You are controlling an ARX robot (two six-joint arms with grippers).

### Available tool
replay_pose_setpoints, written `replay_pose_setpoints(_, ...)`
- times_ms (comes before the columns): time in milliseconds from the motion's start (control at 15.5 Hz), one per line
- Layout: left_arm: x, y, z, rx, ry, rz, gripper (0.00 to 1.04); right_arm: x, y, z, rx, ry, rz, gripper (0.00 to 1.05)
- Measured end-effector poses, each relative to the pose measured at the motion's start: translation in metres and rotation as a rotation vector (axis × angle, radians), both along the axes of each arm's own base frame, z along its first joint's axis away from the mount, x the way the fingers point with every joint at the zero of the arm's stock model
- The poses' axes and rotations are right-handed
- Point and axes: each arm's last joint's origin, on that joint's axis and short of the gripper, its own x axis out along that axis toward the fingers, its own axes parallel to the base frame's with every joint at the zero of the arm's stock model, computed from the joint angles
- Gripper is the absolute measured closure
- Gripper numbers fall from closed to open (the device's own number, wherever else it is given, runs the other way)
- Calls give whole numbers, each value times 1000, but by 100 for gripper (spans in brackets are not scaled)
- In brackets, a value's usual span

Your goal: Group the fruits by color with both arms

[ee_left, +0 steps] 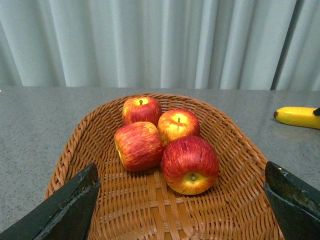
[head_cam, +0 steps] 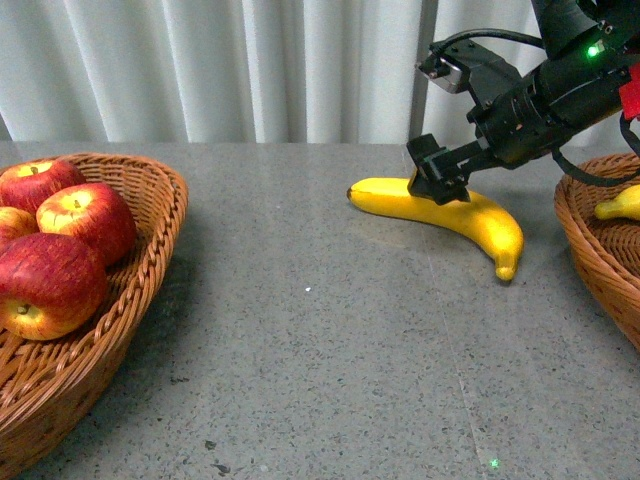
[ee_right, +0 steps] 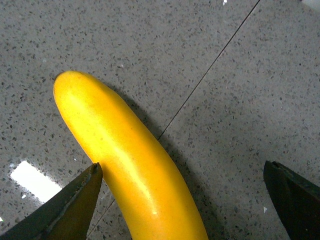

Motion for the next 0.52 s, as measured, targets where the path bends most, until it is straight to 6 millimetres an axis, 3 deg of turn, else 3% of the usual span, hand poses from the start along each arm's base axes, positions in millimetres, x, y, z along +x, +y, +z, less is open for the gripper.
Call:
replay_pose_setpoints(386,0,0,0,0,0,0,7,0,-2,-21,-59,111,56,7)
replay_pose_setpoints(515,0,0,0,0,0,0,7,0,2,-21,-65,96,63,33)
